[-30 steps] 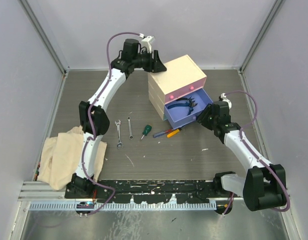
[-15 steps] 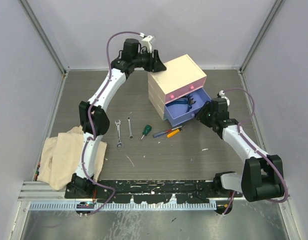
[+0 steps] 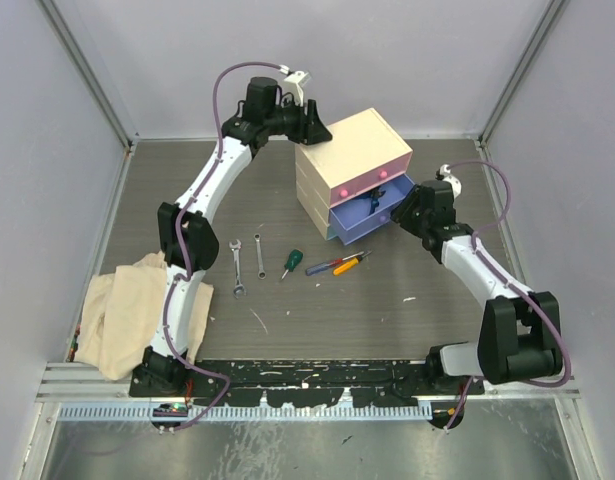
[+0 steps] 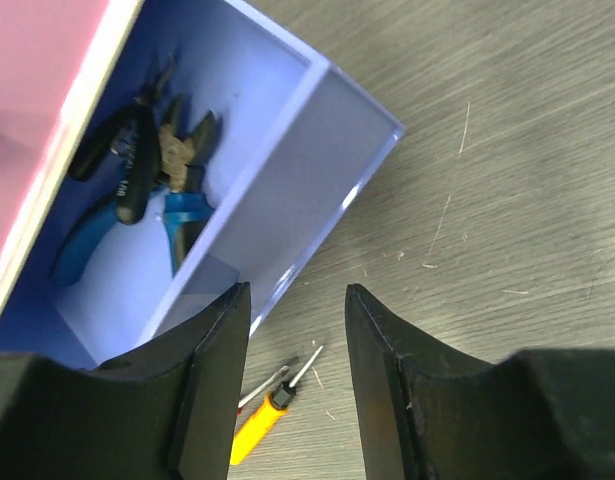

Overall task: Sort the tools into containers
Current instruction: Close the drawer of the storage box.

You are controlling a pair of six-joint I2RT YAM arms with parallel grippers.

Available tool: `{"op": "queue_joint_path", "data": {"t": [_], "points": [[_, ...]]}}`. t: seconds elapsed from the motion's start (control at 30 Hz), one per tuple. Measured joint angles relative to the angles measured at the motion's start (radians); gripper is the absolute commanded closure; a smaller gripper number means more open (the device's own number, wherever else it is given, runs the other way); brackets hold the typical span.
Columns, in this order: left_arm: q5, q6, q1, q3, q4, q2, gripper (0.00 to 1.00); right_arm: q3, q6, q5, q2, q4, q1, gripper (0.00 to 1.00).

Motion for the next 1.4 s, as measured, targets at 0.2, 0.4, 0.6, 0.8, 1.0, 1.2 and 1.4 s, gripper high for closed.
{"op": "queue_joint_path", "data": {"t": [0.2, 0.4, 0.6, 0.8, 1.0, 1.2, 1.4], "points": [[0.000, 0.001, 0.000, -0.003, 0.005, 0.000, 0.55, -0.019, 0.014, -0.016, 0.032, 0.021, 0.000, 0.50], [0.000, 0.001, 0.000, -0.009, 0.012, -0.003, 0.56, -0.021, 0.039, -0.067, 0.060, 0.080, -0.002, 0.50], [-0.004, 0.003, -0.004, -0.013, 0.019, -0.005, 0.57, -0.010, 0.106, -0.174, 0.099, 0.226, 0.001, 0.50], [-0.013, 0.009, -0.013, -0.018, 0.019, -0.010, 0.57, 0.021, 0.153, -0.232, 0.167, 0.308, 0.007, 0.50], [-0.020, 0.023, -0.015, -0.028, 0.022, -0.017, 0.57, 0.021, 0.173, -0.267, 0.213, 0.320, 0.008, 0.50], [-0.035, 0.021, -0.020, -0.033, 0.019, -0.023, 0.49, 0.003, 0.169, -0.247, 0.183, 0.318, 0.010, 0.49], [-0.102, 0.025, -0.055, -0.046, -0.021, -0.048, 0.35, -0.081, 0.136, -0.163, -0.009, 0.284, 0.014, 0.48]]}}
